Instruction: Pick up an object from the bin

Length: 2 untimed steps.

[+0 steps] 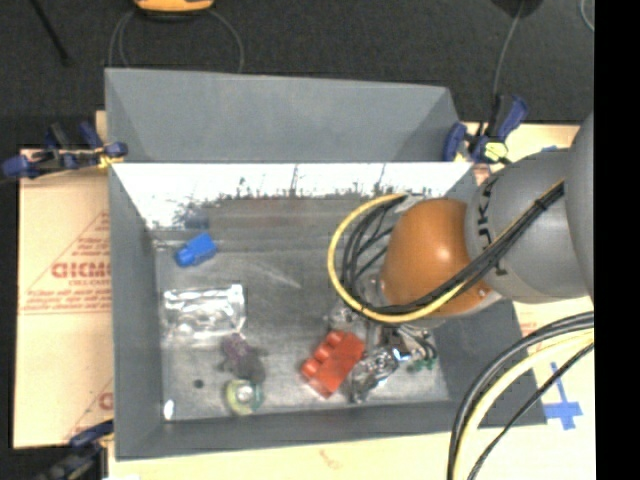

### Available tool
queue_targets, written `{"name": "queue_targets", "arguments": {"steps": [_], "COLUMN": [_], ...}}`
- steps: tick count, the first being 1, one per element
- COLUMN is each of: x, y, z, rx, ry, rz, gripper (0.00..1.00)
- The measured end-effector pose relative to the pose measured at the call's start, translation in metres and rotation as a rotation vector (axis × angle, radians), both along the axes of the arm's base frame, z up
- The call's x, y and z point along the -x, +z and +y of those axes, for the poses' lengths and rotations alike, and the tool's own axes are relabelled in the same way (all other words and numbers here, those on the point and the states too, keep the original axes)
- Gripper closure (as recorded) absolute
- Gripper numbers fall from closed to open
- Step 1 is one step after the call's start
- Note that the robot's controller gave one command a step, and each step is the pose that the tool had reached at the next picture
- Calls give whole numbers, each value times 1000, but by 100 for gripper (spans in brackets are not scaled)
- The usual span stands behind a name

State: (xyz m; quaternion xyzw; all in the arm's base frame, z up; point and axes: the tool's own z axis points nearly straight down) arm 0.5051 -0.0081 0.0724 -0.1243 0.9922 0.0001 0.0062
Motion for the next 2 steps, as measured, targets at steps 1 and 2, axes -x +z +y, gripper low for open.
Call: {"name": "queue_targets", "arguments": {"steps": [1, 2], "x": [-4, -26], "y": [4, 167], "z": [0, -27], "rx": [1, 7], "ry": [4, 336], "rz": [-13, 1], "gripper": [100, 100]}}
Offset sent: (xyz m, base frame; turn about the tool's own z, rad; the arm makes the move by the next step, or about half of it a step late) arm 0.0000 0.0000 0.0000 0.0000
